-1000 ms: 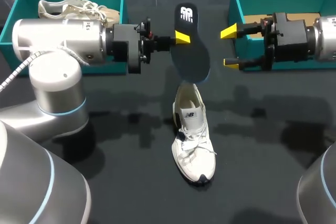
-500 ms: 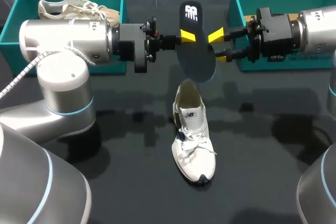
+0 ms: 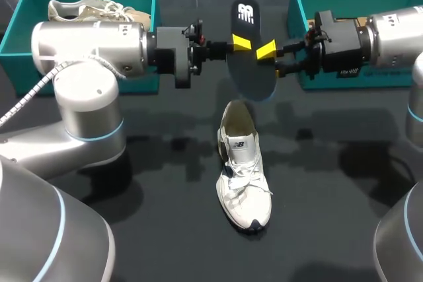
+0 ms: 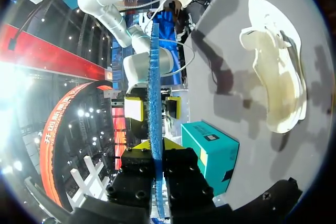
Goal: Take the shoe out of the shoebox, open the shoe tongue, remove and reinsert the insole, then place the shoe into the shoebox
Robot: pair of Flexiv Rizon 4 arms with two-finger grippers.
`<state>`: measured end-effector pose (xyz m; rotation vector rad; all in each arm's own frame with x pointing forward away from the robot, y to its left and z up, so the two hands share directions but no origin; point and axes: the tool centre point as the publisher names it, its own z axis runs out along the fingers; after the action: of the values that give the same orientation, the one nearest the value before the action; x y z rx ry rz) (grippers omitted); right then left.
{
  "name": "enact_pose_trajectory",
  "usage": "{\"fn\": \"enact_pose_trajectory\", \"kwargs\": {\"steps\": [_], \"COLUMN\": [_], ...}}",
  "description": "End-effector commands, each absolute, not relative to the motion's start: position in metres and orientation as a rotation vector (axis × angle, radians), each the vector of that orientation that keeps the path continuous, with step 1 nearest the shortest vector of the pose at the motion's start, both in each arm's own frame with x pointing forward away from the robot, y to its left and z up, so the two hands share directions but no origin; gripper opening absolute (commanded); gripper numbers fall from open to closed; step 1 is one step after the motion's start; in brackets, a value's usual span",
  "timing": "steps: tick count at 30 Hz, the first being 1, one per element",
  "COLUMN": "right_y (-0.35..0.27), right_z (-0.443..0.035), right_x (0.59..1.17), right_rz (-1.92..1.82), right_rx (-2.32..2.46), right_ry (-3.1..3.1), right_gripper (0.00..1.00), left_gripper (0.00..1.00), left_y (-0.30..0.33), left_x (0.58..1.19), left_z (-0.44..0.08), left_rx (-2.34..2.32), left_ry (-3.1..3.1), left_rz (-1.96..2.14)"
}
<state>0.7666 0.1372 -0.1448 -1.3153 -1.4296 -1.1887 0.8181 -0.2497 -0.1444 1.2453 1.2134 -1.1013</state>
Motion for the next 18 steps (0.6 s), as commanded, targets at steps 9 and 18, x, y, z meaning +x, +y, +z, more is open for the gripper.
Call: {"fn": "enact_pose_trajectory", "kwargs": {"steps": [9,18], "right_y": [0.1459,0.1470], "right_z": [-0.1464,-0.1500], "right_x": [0.7642,0.7633], "right_rz": [-1.191,-1.196], "right_rx": [-1.283,-1.269], "right_ry": [-1.447,-1.442], "right_gripper": [0.42,0.47], "left_gripper": [0.00,0.00], "left_y": [-0.2593,-0.2600], "left_x": [0.8217,0.8224], "left_z": [-0.1469,-0.1477], "left_rx": [1.239,1.234], "left_ry": [1.210,1.212], "left_rz": [-1.105,-1.104]}}
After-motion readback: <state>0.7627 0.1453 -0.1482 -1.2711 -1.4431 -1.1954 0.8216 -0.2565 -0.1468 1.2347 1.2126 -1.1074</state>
